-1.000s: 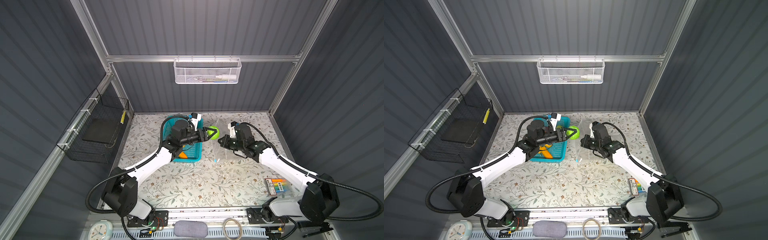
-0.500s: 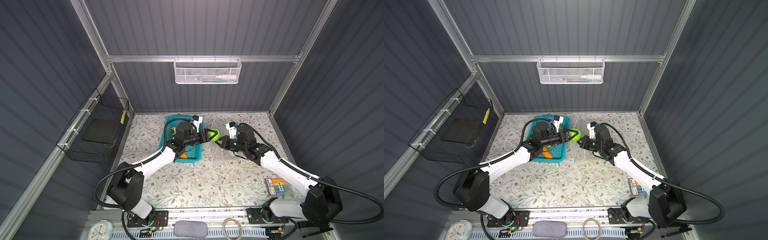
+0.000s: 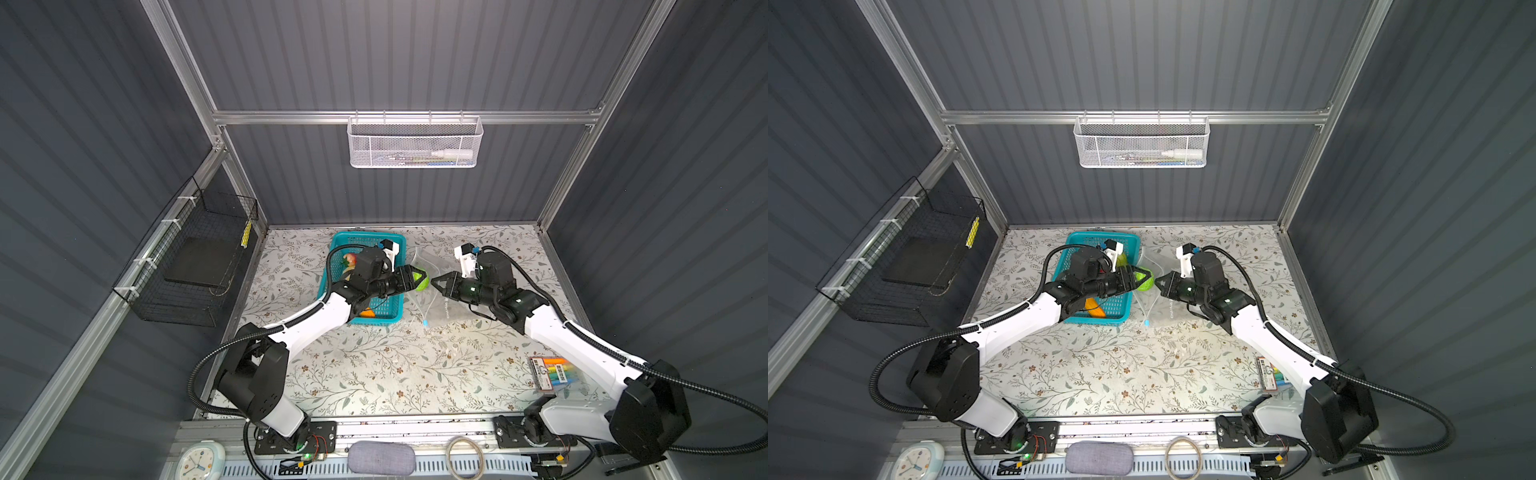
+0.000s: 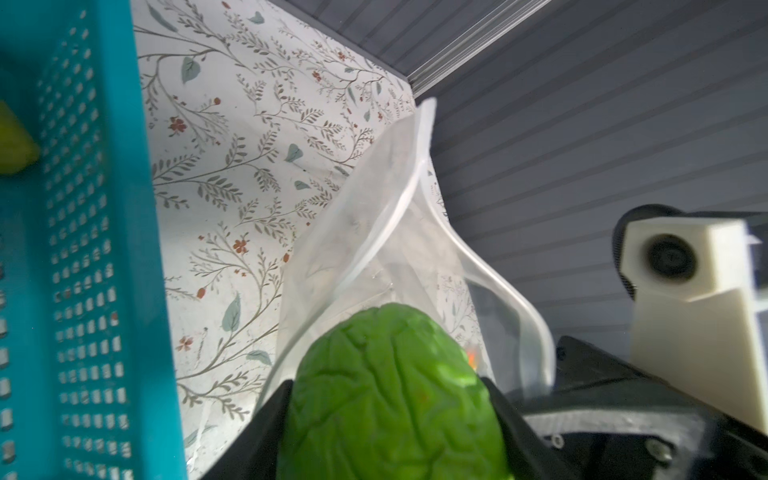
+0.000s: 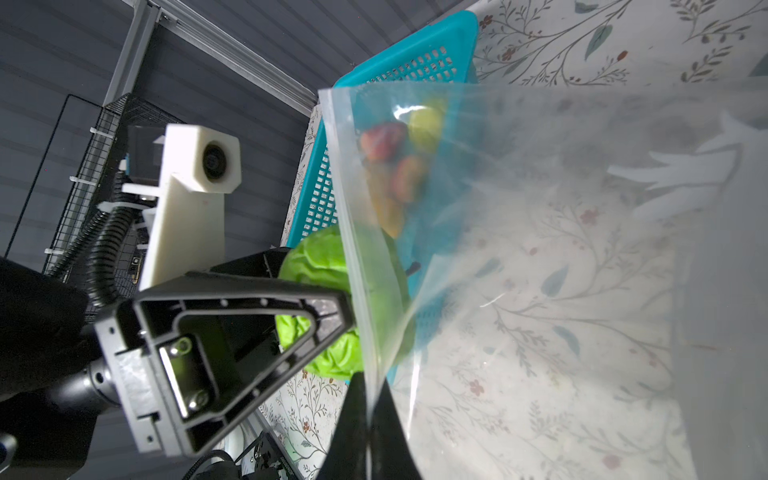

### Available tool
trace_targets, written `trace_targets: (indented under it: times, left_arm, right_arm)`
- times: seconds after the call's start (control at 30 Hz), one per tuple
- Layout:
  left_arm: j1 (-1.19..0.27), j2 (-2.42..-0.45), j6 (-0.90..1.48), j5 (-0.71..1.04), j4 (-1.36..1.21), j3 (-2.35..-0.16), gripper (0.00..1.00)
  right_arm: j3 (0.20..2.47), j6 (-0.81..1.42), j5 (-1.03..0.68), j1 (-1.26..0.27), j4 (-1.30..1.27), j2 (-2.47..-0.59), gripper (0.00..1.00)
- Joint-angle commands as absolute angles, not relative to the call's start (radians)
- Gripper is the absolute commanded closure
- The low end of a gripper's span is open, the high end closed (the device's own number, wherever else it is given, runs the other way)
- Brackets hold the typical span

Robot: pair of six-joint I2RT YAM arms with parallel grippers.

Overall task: Place the food in the zip-top bag and seal the zipper
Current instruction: 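Carry the green chayote with the left gripper to the bag mouth, then lower the chayote into the bag and open the left gripper, then move the left gripper back into the basket toward the yellow fruits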

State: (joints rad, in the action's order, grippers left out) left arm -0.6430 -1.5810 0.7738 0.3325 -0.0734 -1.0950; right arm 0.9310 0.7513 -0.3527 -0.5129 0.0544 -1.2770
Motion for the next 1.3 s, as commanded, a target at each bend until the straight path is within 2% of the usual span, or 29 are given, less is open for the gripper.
trace_targets:
  times: [0.0,0.23,0.43,0.57,0.83,1.1,1.27]
  left_arm:
    - [-0.656,-1.613,0.72,0.289,0.02,-1.146,0.48]
    - [-0.676,-1.655,0.672,0.217,0.117,-1.184,0.42]
    - [-0.68,-1.664,0.661,0.214,0.137,-1.184,0.25]
    - [-0.68,-1.658,0.669,0.236,0.113,-1.178,0.17]
    - [-0.679,-1.608,0.681,0.252,0.106,-1.19,0.14]
    - [-0.676,-1.546,0.639,0.19,0.164,-1.221,0.12]
    - [-0.66,-1.506,0.596,0.184,0.205,-1.248,0.09]
  right_arm:
    - [0.931,0.74,-0.353,-0.524,0.016,-1.274,1.0]
    - [0.985,0.726,-0.347,-0.571,0.035,-1.345,1.0]
    - [0.992,0.729,-0.347,-0.586,0.044,-1.367,1.0]
    - [0.992,0.726,-0.285,-0.587,0.064,-1.373,1.0]
    - [0.991,0.716,-0.231,-0.588,0.105,-1.384,1.0]
    - [0.986,0.722,-0.134,-0.577,0.179,-1.37,1.0]
    - [0.965,0.75,-0.133,-0.557,0.175,-1.365,1.0]
